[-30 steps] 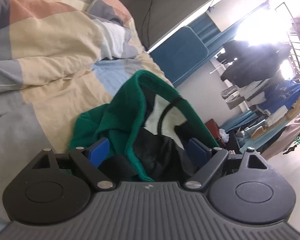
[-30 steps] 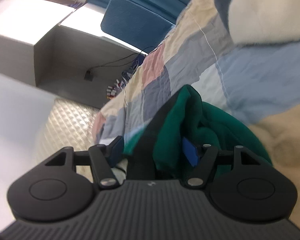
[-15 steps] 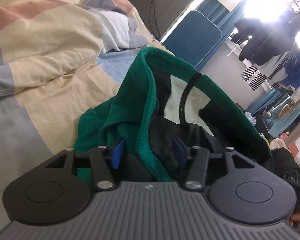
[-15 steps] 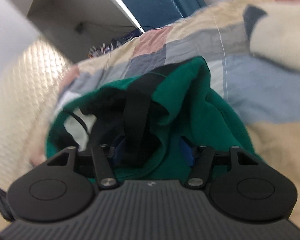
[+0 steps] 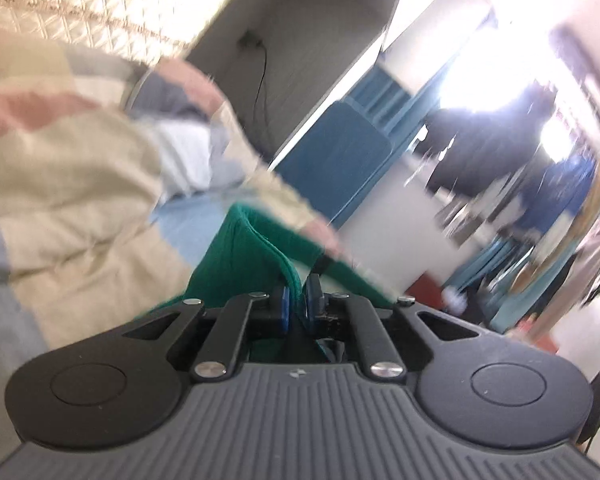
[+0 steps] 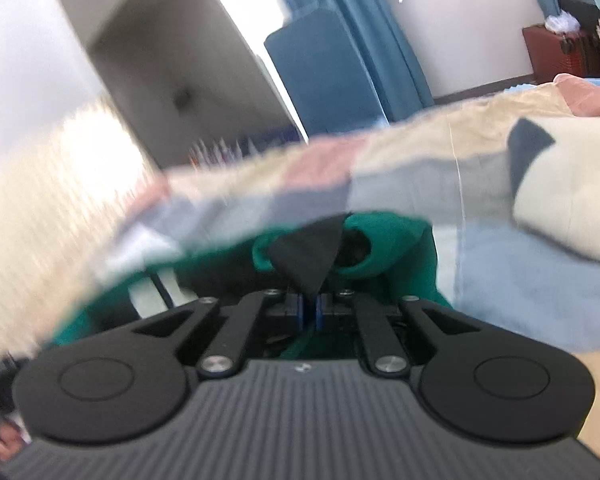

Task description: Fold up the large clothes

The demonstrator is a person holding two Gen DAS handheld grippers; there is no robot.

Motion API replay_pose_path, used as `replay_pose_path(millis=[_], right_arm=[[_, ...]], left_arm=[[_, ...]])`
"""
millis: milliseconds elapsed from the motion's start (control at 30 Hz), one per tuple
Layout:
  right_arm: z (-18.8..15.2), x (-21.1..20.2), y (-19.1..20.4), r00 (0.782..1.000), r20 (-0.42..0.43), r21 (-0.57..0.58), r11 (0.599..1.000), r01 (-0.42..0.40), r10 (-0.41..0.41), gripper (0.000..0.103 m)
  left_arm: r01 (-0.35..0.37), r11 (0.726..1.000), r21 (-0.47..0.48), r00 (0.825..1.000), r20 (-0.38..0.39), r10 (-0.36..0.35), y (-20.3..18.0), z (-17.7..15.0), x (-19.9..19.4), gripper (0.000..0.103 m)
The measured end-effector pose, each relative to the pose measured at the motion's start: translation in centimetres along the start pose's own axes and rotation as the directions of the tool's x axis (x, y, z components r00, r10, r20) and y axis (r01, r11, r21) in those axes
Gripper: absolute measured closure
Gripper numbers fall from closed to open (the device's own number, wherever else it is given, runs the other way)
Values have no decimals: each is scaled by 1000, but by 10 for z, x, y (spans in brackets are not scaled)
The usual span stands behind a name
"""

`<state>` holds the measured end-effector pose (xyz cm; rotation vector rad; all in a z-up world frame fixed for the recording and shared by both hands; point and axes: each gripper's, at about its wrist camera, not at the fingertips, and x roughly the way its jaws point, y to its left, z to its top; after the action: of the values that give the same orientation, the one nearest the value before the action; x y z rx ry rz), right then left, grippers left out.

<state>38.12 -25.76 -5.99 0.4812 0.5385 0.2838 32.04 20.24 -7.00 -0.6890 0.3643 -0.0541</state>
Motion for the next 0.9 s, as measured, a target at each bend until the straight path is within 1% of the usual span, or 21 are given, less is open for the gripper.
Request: replay_pose_path(millis=[33, 100, 200, 233, 300, 333, 400, 467, 500, 567, 633, 700, 767, 833, 900], right_arm=[[9, -6, -2, 999, 26, 25, 999, -28, 27, 95], [32, -10, -4, 996, 68, 62, 997, -54, 49, 95], [61, 7, -9, 996, 70, 128, 990, -60, 52, 95], [69, 17, -9, 997, 60, 135, 990, -48, 40, 95], [83, 46, -10, 1000, 11, 143, 990, 8, -9, 95], [88, 62, -11, 999, -16, 141, 989, 44, -42, 95], [92, 90, -15, 994, -44, 115, 987, 109, -105, 95], [90, 122, -22, 985, -75, 99, 981, 165, -158, 95], [86, 135, -28, 981, -94, 102, 978, 181, -171, 95], [76, 166, -41, 969, -135, 97, 971, 219, -205, 95], [66, 192, -53, 956, -174, 88, 963, 255, -237, 95], [55, 213, -67, 945, -218, 89, 960, 267, -242, 95], [44, 231, -76, 938, -246, 75, 960, 271, -246, 95], [37, 238, -76, 935, -246, 40, 962, 272, -254, 94], [35, 239, -71, 935, -238, 3, 962, 273, -265, 94]], left_arm=[[7, 1000, 1, 1000, 17, -7, -4, 9, 0, 94], [1, 1000, 8, 1000, 30, -2, -11, 26, 9, 94], [-32, 999, -25, 999, 30, 33, -17, 50, 34, 94], [-54, 998, -27, 998, 25, 54, -19, 56, 45, 94], [-122, 993, -5, 993, 12, 122, -22, 67, 76, 94], [-151, 989, 5, 989, 5, 151, -21, 70, 90, 94], [-206, 978, 34, 978, -13, 207, -15, 75, 124, 94], [-252, 966, 54, 966, -38, 254, -5, 78, 160, 94], [-274, 960, 60, 959, -58, 278, 2, 78, 177, 95], [-326, 941, 88, 938, -90, 334, 17, 76, 209, 97], [-350, 933, 90, 922, -142, 359, 37, 71, 235, 97], [-366, 928, 76, 907, -193, 374, 58, 63, 255, 97], [-378, 922, 88, 892, -232, 388, 73, 55, 270, 97], [-393, 914, 98, 875, -265, 405, 85, 48, 283, 97], [-400, 911, 99, 866, -283, 412, 93, 44, 288, 97]])
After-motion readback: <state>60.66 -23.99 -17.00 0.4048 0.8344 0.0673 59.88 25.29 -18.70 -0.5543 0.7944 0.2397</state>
